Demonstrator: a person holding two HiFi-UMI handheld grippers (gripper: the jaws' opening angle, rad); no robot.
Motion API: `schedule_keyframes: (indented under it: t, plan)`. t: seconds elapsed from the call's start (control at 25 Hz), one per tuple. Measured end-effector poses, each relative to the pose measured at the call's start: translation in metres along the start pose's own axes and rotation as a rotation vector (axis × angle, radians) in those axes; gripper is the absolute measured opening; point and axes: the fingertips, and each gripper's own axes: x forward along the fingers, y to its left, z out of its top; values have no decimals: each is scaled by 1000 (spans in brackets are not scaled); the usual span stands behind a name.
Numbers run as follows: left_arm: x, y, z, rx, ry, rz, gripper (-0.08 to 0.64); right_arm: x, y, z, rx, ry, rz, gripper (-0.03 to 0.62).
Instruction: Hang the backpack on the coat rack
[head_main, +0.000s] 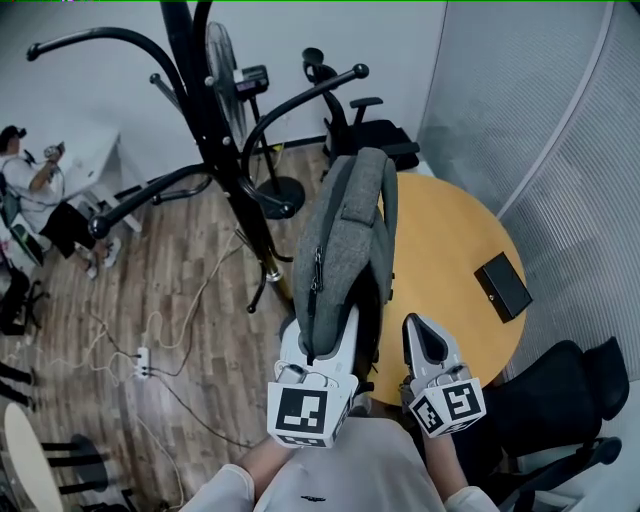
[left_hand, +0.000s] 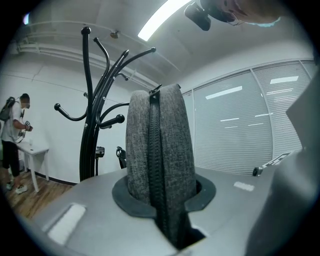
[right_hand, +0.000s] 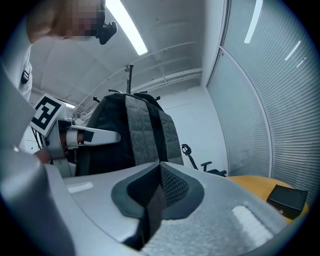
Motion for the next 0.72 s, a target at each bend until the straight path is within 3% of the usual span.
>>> schedule_keyframes:
  t: [0.72]
  plan:
    - [50, 3, 50, -39, -62, 72, 110, 20, -23, 13, 11, -19, 100, 3]
